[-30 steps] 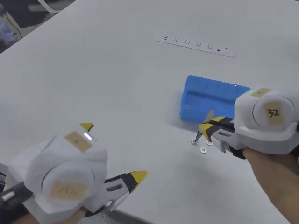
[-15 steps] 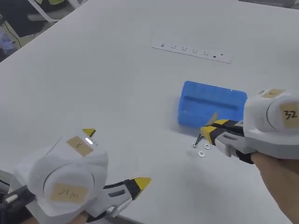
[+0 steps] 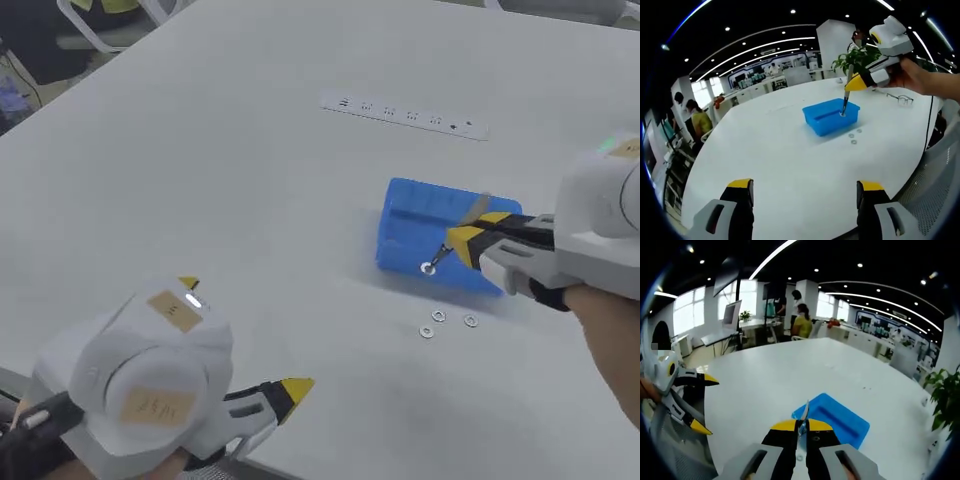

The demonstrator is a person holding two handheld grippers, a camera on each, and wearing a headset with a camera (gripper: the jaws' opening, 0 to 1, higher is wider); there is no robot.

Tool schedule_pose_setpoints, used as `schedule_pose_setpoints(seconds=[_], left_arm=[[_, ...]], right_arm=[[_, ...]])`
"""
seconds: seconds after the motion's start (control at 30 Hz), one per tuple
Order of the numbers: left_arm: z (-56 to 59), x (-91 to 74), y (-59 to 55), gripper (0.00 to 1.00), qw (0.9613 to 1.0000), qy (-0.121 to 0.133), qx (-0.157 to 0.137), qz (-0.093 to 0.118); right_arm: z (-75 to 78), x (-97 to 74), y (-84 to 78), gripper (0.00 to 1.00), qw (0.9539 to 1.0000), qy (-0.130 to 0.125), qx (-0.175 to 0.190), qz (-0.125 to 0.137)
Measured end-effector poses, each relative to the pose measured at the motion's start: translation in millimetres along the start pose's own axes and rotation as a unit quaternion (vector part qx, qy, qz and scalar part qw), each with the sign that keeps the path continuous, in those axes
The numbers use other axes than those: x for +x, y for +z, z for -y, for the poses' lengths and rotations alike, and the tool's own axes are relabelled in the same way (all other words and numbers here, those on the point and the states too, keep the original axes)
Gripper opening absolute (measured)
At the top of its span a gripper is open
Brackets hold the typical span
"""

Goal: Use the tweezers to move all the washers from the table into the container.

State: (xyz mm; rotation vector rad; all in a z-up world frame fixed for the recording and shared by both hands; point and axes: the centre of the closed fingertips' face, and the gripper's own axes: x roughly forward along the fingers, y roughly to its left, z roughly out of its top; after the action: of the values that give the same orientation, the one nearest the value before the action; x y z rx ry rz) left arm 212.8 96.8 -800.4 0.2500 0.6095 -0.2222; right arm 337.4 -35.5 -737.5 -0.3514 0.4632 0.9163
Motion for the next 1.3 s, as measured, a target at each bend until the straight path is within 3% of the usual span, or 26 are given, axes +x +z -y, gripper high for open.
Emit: schedule_pose_setpoints(seconds=[0.43,0.57,0.73,0.93,1.1,1.3], left_arm=[[3.6,0.8,-2.2,0.87,0.9999,-0.006,0.011,-0.007],[1.5,-2.3,4.4,0.88,0.9998,0.001,0.016,0.011],[-0.9,-1.8,3.9,0.87,0.9999,0.004,0.01,0.012],[0.7,-0.6,1.8,0.88,0.9999,0.001,0.013,0.008],[-1.6,-2.8,7.2,0.88,0.9997,0.004,0.001,0.025],[1.0,-1.1,4.1,0.87,0.9998,0.0,0.007,0.017]], right_arm=[[15.2,8.0,14.5,0.01,0.9998,-0.013,0.0,0.013],[17.9,11.3,18.5,0.01,0.9998,-0.014,-0.003,0.016],[22.0,17.6,19.9,0.01,0.9997,-0.015,-0.009,0.015],[28.3,28.8,16.0,0.01,0.9997,-0.018,-0.014,0.007],[33.4,41.3,7.4,0.01,0.9998,-0.018,-0.011,-0.003],[35.2,53.5,-1.7,0.01,0.9998,-0.012,-0.003,-0.012]])
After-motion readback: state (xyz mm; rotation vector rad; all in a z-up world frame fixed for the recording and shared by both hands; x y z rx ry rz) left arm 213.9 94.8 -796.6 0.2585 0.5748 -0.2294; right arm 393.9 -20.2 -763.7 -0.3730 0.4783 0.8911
